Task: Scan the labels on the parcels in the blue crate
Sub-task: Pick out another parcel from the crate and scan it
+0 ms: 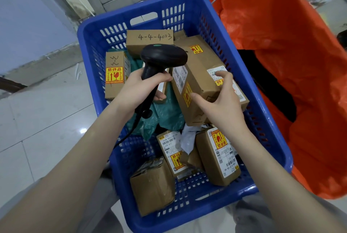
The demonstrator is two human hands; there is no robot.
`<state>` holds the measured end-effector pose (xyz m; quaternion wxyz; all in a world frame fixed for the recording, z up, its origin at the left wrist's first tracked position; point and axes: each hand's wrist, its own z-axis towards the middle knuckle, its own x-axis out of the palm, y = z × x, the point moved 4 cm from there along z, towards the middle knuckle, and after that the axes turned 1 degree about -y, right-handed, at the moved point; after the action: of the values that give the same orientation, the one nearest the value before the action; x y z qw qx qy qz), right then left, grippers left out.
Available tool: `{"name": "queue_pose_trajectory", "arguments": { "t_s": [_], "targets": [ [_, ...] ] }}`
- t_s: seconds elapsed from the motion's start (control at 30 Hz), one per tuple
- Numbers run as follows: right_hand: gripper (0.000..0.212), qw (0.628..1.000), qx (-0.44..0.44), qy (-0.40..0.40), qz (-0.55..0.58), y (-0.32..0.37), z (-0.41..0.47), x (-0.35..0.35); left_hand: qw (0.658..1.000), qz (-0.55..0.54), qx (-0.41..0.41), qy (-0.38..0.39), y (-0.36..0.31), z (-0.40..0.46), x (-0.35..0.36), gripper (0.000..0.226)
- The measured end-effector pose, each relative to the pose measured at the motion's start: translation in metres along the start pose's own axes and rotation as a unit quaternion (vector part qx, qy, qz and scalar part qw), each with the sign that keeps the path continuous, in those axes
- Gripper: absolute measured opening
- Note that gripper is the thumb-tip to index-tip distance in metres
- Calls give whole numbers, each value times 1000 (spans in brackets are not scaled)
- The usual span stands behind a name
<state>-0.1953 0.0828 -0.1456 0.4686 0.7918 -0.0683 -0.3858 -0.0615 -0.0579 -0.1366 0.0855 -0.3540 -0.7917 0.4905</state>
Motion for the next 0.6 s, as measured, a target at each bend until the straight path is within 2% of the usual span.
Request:
{"name": "queue_pose_trajectory", "arguments": {
  "t_s": [0.07, 0.27, 0.43, 0.6],
  "targets": [
    [72, 999, -13, 20, -34, 1, -3, 3, 1000, 5, -3, 0, 1, 0, -1, 30],
    [72, 989, -24, 72, -125, -1, -11, 20, 1000, 12, -7, 2, 6, 1, 1, 28],
    [71, 989, -31, 81, -116, 0, -11, 23, 1000, 13, -18, 8, 10, 1, 3, 24],
    [74, 988, -43, 102, -110, -1, -11, 25, 999, 29, -19, 24, 15, 1, 8, 30]
  ]
}}
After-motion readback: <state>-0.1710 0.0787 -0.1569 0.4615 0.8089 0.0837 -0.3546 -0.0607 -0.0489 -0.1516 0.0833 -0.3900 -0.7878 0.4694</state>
